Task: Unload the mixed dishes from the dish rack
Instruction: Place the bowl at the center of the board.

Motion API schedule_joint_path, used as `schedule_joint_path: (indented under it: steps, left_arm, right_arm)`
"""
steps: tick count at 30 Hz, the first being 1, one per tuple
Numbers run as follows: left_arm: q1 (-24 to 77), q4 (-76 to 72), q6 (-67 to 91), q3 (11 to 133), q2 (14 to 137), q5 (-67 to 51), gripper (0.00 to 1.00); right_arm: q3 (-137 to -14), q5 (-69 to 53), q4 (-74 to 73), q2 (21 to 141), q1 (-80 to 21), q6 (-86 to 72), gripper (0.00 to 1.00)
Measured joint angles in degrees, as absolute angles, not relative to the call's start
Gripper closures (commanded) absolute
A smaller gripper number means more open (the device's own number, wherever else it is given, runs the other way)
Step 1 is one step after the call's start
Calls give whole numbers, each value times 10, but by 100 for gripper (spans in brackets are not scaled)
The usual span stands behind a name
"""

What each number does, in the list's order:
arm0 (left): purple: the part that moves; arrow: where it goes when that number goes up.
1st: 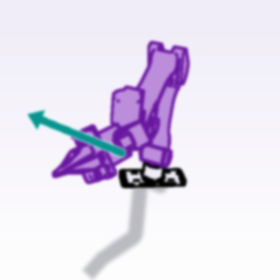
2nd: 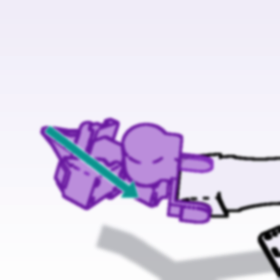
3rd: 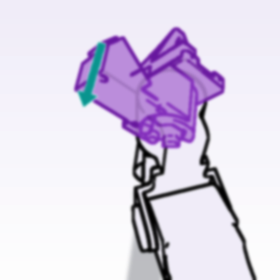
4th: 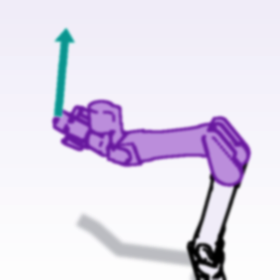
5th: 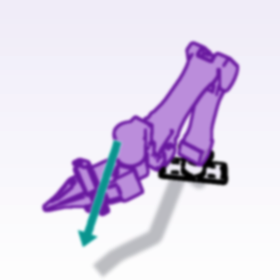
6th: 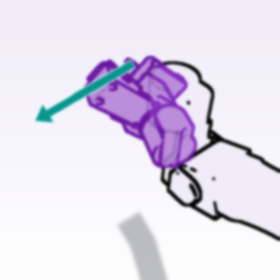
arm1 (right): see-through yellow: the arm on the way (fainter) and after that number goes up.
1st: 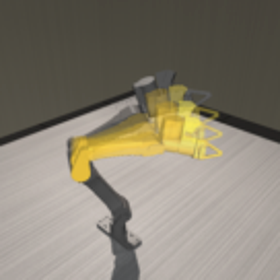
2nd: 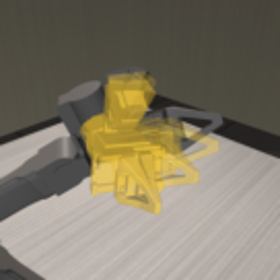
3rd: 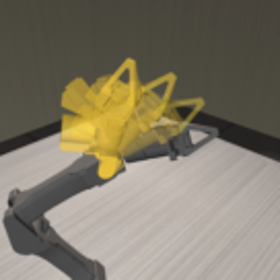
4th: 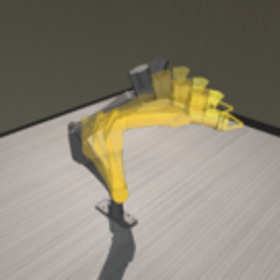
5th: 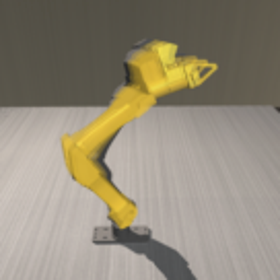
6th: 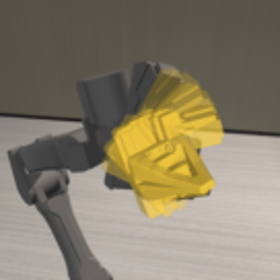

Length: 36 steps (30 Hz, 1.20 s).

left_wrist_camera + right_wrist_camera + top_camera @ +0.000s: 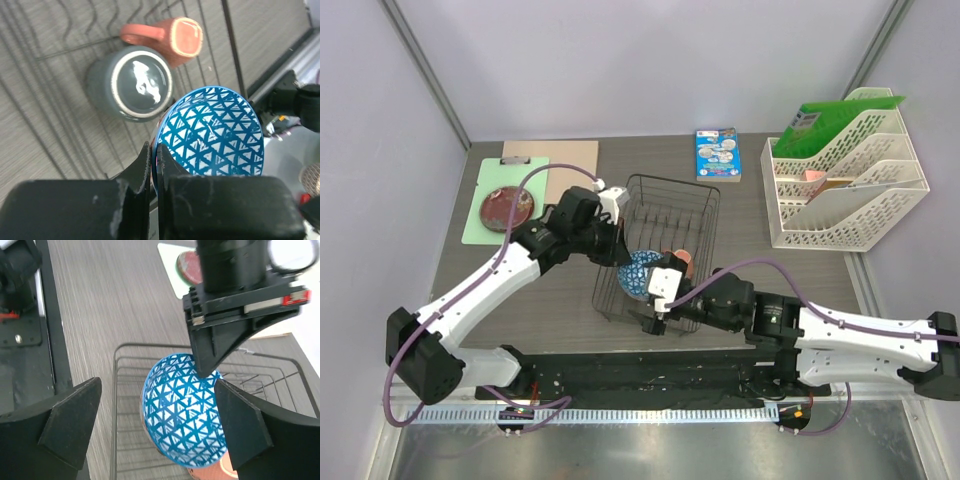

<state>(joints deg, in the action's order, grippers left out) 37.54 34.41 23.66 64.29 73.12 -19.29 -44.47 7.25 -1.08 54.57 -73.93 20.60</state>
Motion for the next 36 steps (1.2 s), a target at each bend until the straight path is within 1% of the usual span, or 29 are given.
schedule_joint_path:
  steps: [4,7,11,13,18,22,26,31,36]
  left_arm:
    - [369,351,242,657,731,-152,100]
    - [345,350,262,671,731,-127,100]
    - [283,342,304,682,730,-76,100]
    - [242,342,327,693,730,-30,100]
    - [140,325,376,718,736,30,100]
    - [36,284,422,710,752,66,100]
    - [-46,215,461,666,775,92,100]
    - [-97,156,481,632,836,111,100]
    - [-103,123,472,638,902,117,100]
  right_arm:
    - [-435,86,20,512,-739,163,0]
    - [-420,121,65,475,-739,107,0]
    - [-394,178,143,415,-739,36,0]
    - [-378,208,180,385,-739,8,0]
    - [-350,247,225,357,-739,-29,0]
    - [-319,257,227,356,-739,-58,0]
    - [-293,259,225,357,-739,-91,0]
    - [-264,253,227,356,-739,-119,0]
    - [-249,251,225,344,-739,-127,0]
